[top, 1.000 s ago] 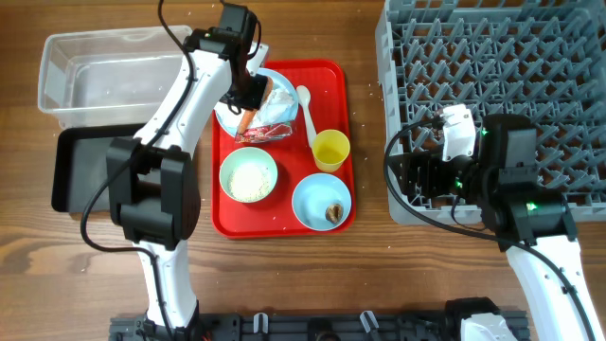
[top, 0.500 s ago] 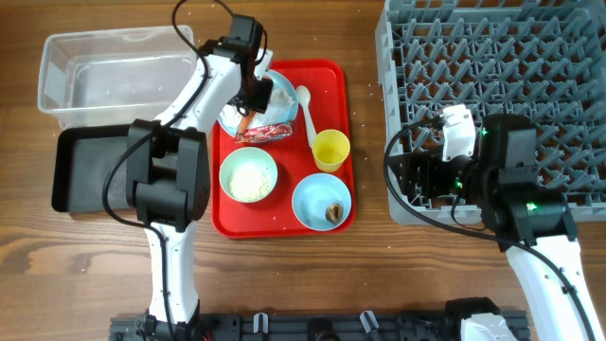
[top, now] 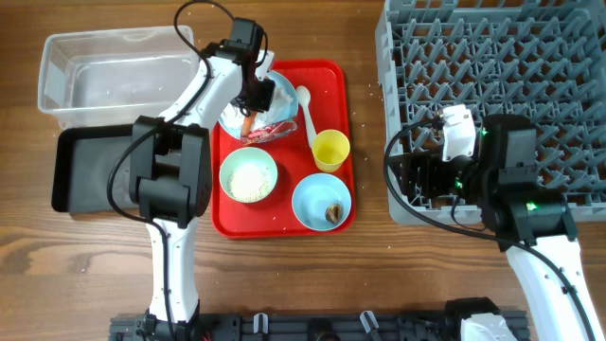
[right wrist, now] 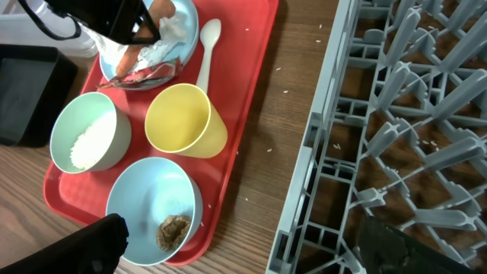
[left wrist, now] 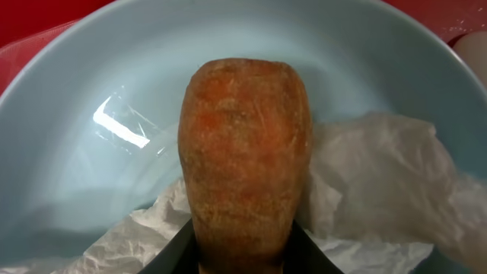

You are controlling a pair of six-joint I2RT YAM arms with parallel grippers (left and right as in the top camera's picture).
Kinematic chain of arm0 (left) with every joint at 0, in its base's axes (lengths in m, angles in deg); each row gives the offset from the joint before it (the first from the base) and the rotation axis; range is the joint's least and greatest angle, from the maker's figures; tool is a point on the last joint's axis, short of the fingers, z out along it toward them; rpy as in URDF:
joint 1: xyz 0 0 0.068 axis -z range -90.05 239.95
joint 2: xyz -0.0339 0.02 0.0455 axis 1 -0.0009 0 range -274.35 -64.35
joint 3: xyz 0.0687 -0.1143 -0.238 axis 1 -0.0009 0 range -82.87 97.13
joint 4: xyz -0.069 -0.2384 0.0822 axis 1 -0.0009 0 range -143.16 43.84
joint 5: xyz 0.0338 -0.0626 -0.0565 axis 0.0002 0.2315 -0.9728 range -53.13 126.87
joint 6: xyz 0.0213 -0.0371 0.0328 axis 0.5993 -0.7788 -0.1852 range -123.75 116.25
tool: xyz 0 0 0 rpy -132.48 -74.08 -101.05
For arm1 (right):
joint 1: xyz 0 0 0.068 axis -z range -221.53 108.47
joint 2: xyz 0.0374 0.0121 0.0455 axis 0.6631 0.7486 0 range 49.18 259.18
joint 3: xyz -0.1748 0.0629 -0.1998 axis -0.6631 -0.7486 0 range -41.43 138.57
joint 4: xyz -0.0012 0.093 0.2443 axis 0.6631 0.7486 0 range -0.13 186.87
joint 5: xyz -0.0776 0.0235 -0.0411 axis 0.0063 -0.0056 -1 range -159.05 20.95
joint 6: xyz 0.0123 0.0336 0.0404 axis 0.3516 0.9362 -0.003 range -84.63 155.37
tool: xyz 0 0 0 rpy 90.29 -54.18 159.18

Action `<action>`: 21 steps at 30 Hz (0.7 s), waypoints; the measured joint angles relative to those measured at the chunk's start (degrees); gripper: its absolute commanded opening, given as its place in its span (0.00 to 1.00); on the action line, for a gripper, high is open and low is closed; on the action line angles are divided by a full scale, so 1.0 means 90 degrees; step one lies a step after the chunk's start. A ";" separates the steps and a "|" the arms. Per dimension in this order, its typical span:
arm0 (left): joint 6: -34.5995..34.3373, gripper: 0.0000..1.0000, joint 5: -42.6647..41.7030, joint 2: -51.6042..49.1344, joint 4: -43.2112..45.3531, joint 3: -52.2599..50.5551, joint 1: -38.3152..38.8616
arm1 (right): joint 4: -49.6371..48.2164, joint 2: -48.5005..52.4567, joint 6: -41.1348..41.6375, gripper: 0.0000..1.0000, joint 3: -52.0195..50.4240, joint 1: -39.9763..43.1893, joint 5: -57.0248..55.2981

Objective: Sort waste into correct bins and load items into the dishwasher rack
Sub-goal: 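Grasp the carrot with the left gripper and drop it on the black tray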

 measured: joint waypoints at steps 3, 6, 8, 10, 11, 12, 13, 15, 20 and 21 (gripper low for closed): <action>0.0000 0.23 0.0000 0.0000 -0.0002 0.0000 0.0000 | 0.0002 0.0000 0.0000 1.00 0.0000 0.0000 -0.0017; -0.0002 0.16 0.0002 0.0007 0.0000 0.0000 -0.0002 | 0.0002 0.0000 0.0000 1.00 0.0000 0.0000 -0.0036; -0.0002 0.12 -0.0007 0.0036 -0.0010 0.0000 -0.0005 | 0.0000 0.0000 -0.0002 1.00 0.0000 0.0000 -0.0036; -0.0010 0.07 -0.0007 0.0080 -0.0053 0.0000 -0.0005 | 0.0000 0.0000 0.0000 1.00 0.0000 0.0000 -0.0036; -0.0032 0.06 -0.0010 0.0114 -0.0078 0.0000 -0.0005 | 0.0000 0.0000 -0.0002 1.00 0.0000 0.0000 -0.0036; -0.0053 0.04 -0.0007 0.0182 -0.0107 0.0000 -0.0005 | 0.0000 0.0000 0.0000 1.00 0.0000 0.0000 -0.0036; -0.0073 0.04 -0.0010 0.0284 -0.0170 0.0000 -0.0002 | 0.0000 0.0000 0.0000 1.00 0.0000 0.0000 -0.0036; -0.0092 0.04 -0.0007 0.0719 -0.0313 0.0000 -0.0005 | 0.0002 0.0000 0.0000 1.00 0.0000 0.0000 -0.0036; -0.0345 0.04 0.0080 0.1270 -0.0811 0.0000 -0.0005 | 0.0002 0.0000 -0.0002 1.00 0.0000 0.0000 -0.0039; -0.0466 0.04 0.0160 0.1394 -0.0991 0.0000 -0.0002 | 0.0000 0.0000 0.0000 0.99 0.0000 0.0000 -0.0036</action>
